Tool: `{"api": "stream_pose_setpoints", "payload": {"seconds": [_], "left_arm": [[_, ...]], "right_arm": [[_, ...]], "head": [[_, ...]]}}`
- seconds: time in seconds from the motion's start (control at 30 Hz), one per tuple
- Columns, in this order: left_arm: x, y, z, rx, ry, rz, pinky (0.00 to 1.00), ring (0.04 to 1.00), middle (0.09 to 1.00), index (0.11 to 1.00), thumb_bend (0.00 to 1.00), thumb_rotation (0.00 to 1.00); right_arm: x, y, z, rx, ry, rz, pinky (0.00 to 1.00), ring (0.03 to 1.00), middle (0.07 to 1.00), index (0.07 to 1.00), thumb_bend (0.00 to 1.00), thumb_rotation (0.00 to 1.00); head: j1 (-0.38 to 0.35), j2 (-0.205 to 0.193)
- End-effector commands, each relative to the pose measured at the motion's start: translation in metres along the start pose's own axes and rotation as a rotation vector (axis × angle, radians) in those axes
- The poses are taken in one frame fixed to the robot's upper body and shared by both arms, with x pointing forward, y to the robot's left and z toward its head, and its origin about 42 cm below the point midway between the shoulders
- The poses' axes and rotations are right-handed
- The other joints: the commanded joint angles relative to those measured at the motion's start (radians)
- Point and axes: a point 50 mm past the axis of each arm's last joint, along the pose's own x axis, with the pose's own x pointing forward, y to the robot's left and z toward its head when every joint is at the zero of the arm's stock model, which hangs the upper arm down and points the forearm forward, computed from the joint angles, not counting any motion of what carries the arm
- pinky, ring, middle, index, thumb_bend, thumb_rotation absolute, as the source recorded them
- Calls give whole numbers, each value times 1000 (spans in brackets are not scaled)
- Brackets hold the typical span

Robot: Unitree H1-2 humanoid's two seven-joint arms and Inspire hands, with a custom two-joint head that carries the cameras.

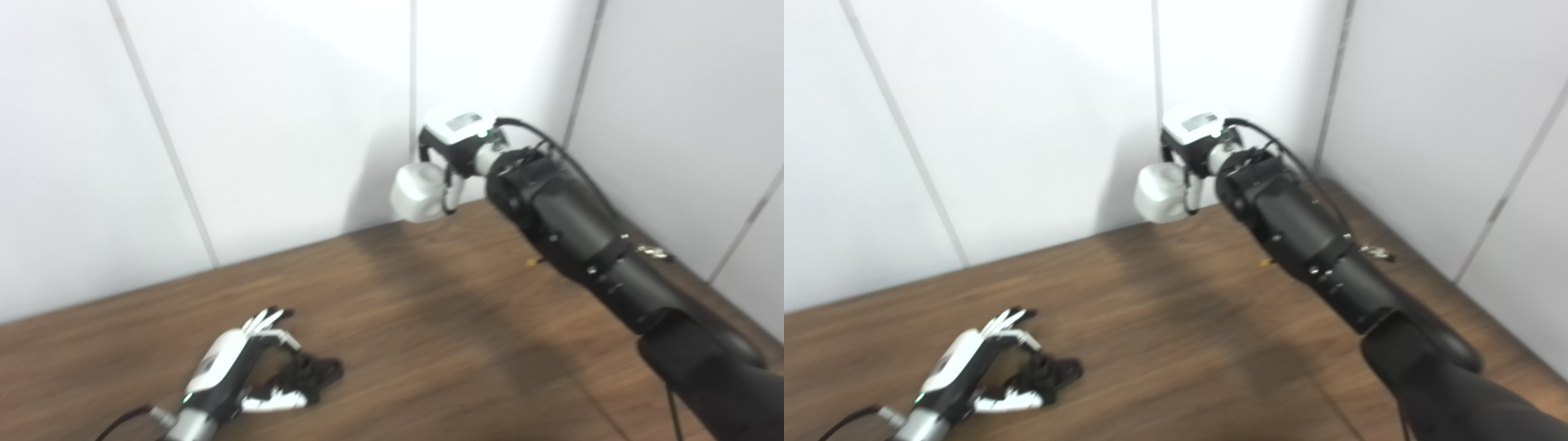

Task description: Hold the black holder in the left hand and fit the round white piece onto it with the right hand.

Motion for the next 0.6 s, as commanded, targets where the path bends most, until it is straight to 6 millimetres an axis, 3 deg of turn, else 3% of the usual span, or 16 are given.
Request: {"api": "stream_pose_setpoints", "payload": {"seconds": [0.0,0.27,0.57], "left_arm": [[-33,-62,-19,-31,172,-185,1000,1000,932,484,523,53],[-19,-66,-6,-34,182,-181,1000,1000,930,483,524,57],[-9,-70,1,-40,182,-177,1000,1000,922,482,524,59]], "right_arm": [[-5,-45,-11,-22,-8,-105,736,780,757,481,527,143],[-20,-56,14,-30,-180,-103,678,767,744,479,526,139],[-40,-56,41,-46,-285,-81,776,813,773,482,526,142]], "head": [[44,15],[144,59],[206,87]]}}
